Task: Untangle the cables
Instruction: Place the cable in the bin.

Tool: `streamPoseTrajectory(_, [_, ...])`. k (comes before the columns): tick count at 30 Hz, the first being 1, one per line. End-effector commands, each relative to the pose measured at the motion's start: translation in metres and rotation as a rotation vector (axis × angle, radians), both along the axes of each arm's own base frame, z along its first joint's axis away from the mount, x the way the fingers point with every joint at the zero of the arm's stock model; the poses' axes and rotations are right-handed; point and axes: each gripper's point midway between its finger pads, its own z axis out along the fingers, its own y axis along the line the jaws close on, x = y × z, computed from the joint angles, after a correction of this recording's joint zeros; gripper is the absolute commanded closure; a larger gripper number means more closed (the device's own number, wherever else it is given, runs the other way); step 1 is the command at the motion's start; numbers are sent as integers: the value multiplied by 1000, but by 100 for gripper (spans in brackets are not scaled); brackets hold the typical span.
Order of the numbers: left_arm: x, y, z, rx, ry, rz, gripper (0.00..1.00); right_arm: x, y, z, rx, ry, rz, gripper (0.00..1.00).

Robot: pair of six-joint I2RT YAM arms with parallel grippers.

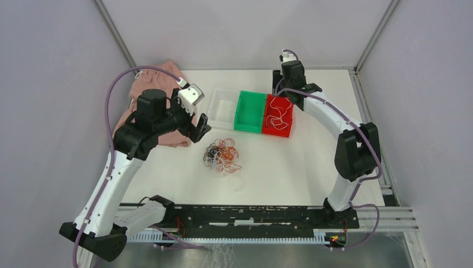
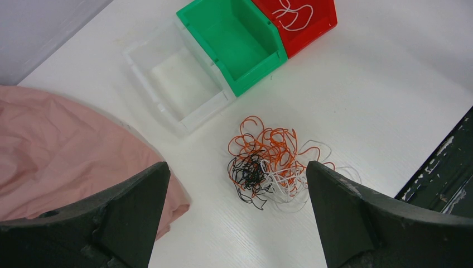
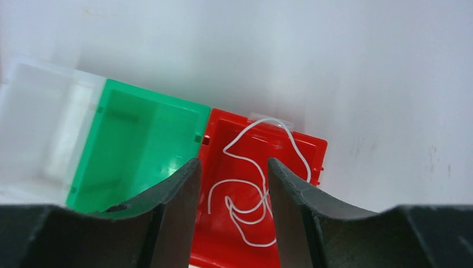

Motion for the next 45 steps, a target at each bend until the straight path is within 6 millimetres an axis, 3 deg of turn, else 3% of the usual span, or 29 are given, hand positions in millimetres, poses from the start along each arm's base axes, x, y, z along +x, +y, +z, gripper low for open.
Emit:
streamPoseTrajectory(1, [-1, 0, 14, -3, -70, -26, 1, 8, -27, -32, -146, 41, -82, 46])
streamPoseTrajectory(7, [-1, 1, 13, 5, -73, -25, 1, 12, -48, -50, -204, 53, -107, 46])
streamPoseTrajectory(20, [3, 1, 12, 9, -70, -19, 1, 22, -47, -86, -269, 120, -23, 52])
streamPoseTrajectory(25, [3, 0, 11, 8, -65, -20, 1, 21, -46, -91, -274, 120, -15, 58])
streamPoseTrajectory(29, [3, -1, 11, 4, -65, -19, 1, 20, -47, -87, -275, 105, -19, 68])
streamPoseTrajectory(36, [2, -1, 13, -2, -66, -21, 1, 21, -57, -72, -302, 60, -64, 94])
streamPoseTrajectory(42, [1, 0, 14, -2, -75, -19, 1, 22, -67, -52, -328, 13, -112, 100])
streamPoseTrajectory(45, [1, -1, 14, -4, -70, -21, 1, 21, -62, -40, -306, -11, -93, 100])
